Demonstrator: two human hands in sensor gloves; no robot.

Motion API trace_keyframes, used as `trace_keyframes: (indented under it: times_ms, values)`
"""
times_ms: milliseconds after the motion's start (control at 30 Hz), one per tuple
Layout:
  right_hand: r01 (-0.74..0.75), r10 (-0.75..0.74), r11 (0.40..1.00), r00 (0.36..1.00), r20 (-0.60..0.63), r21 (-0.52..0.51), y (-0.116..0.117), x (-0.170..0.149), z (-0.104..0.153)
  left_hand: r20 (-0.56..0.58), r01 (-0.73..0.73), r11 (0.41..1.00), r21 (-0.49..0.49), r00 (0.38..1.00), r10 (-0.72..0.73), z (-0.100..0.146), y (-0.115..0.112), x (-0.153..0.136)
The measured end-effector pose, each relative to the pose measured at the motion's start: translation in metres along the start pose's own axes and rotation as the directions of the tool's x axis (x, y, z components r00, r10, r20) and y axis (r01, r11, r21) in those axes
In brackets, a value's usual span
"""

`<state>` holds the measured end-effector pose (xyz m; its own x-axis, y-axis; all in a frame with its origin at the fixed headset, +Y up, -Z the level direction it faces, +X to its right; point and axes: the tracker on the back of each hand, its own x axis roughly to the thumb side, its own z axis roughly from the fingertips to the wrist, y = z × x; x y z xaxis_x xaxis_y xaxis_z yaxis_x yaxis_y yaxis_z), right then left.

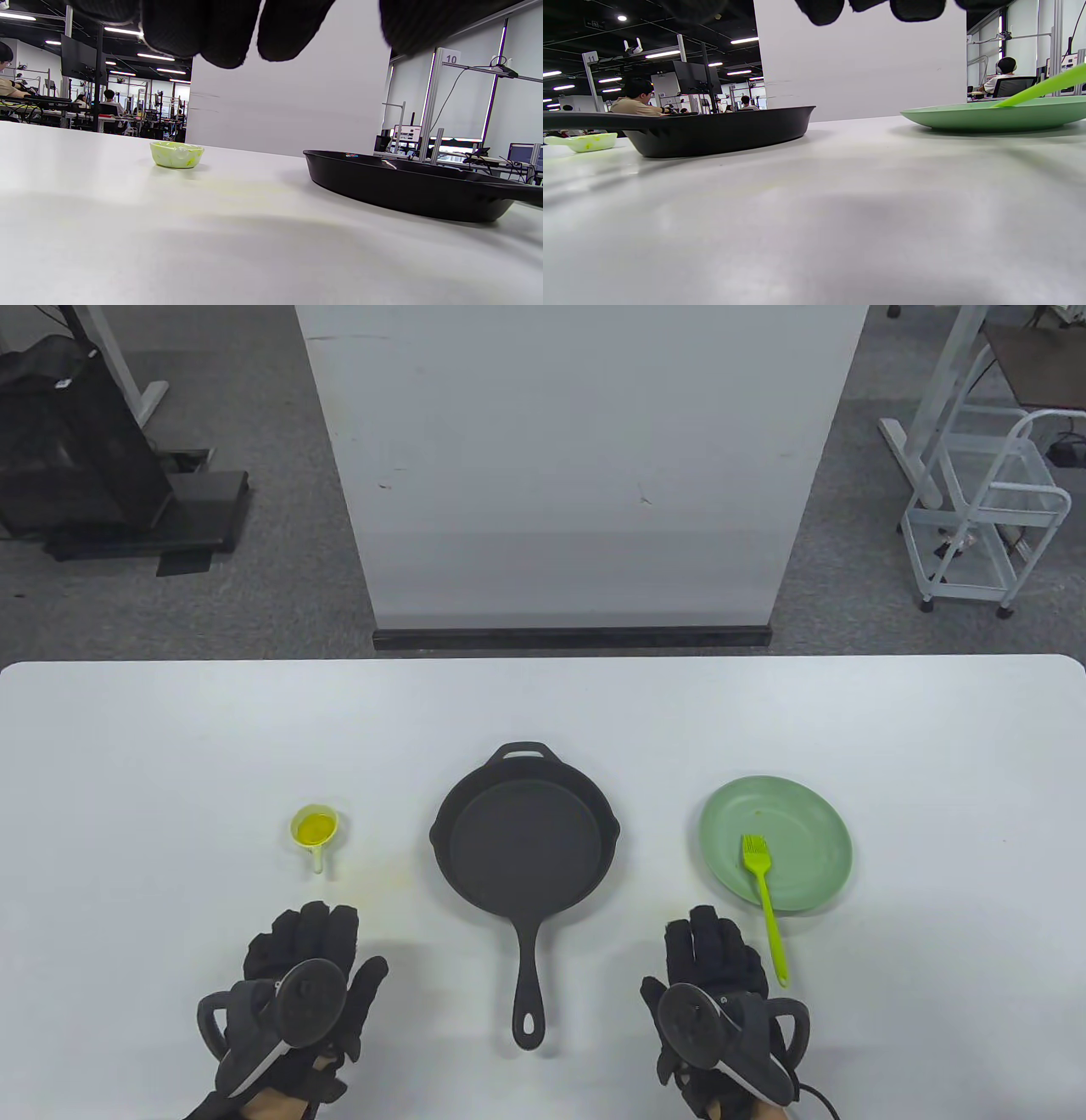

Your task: Brush oil on frying pan surface

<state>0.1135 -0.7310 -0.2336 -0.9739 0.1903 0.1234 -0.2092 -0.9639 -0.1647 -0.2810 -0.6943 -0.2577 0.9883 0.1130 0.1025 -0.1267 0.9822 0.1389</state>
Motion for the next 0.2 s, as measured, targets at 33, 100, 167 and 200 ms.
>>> trace_keyframes:
  times_ms: [33, 100, 167, 200]
  values:
    - [0.003, -0.003, 1.000, 1.000, 0.000, 0.001, 0.0002, -0.0001, -0.0001, -0.001, -0.001, 1.000, 0.000, 1.000, 0.001, 0.0000, 0.0000, -0.0002]
    - [0.009, -0.009, 1.000, 1.000, -0.001, 0.004, 0.0006, -0.0004, -0.0001, -0.004, -0.004, 1.000, -0.005, 1.000, 0.004, -0.0002, -0.0005, -0.0005]
    - [0.012, -0.012, 1.000, 1.000, -0.004, 0.010, 0.0009, -0.0006, 0.0000, -0.007, -0.005, 1.000, -0.012, 1.000, 0.005, -0.0003, -0.0009, -0.0006]
    - [0.012, -0.012, 1.000, 1.000, -0.004, 0.012, 0.0009, -0.0007, 0.0000, -0.007, -0.006, 1.000, -0.014, 1.000, 0.006, -0.0003, -0.0010, -0.0005]
